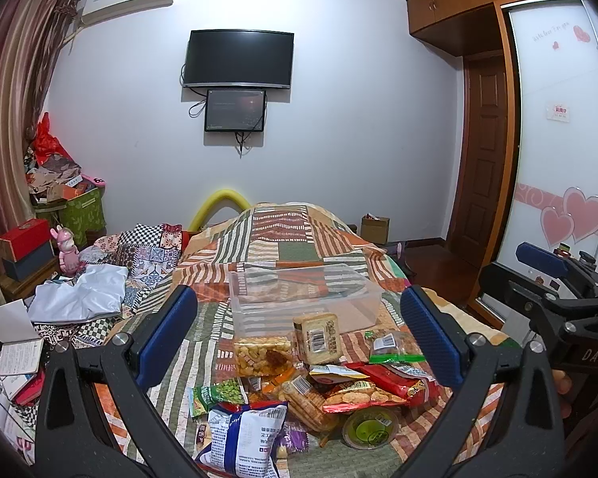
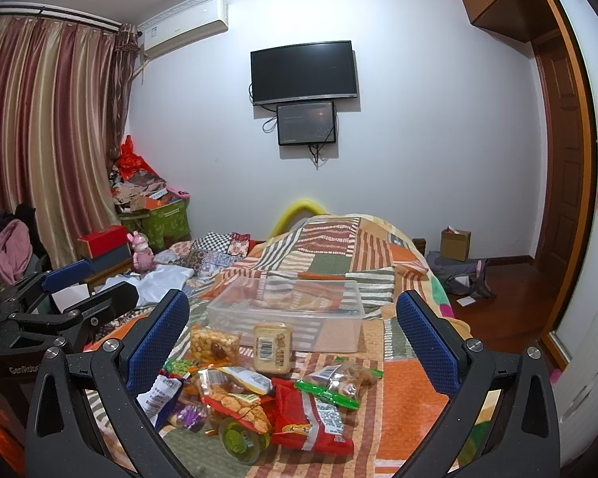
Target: Organize snacks
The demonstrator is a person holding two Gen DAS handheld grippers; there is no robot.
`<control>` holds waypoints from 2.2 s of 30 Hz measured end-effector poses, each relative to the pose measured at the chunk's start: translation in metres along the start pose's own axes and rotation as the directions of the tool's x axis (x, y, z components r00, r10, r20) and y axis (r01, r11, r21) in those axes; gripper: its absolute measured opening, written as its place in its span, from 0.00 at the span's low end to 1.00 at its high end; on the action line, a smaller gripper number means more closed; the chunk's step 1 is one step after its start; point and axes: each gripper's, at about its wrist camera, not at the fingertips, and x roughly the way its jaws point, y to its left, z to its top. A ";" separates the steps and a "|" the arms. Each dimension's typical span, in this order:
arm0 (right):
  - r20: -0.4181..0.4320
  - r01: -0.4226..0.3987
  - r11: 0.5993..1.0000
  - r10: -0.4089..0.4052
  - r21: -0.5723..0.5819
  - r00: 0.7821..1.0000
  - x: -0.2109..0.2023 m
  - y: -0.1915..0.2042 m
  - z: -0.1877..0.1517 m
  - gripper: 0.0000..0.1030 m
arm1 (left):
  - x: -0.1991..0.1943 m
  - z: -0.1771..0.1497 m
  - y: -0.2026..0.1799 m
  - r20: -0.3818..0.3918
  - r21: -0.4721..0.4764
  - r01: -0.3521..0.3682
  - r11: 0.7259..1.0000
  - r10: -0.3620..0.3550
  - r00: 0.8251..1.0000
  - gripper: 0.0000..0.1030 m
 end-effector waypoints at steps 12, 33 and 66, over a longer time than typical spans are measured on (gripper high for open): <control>-0.036 0.022 1.000 -0.021 0.021 0.999 0.013 -0.011 -0.008 1.00 | 0.011 -0.007 0.004 -0.036 0.024 -0.013 1.000 0.014 0.999 1.00; -0.370 0.061 0.991 -0.011 0.123 0.929 0.098 -0.063 -0.064 1.00 | 0.136 -0.055 0.039 -0.394 -0.022 -0.032 0.999 0.021 0.919 1.00; -0.653 -0.009 0.962 0.193 0.274 0.733 0.181 -0.088 -0.096 0.54 | 0.210 -0.079 0.042 -0.583 -0.041 -0.048 0.998 0.015 0.812 0.72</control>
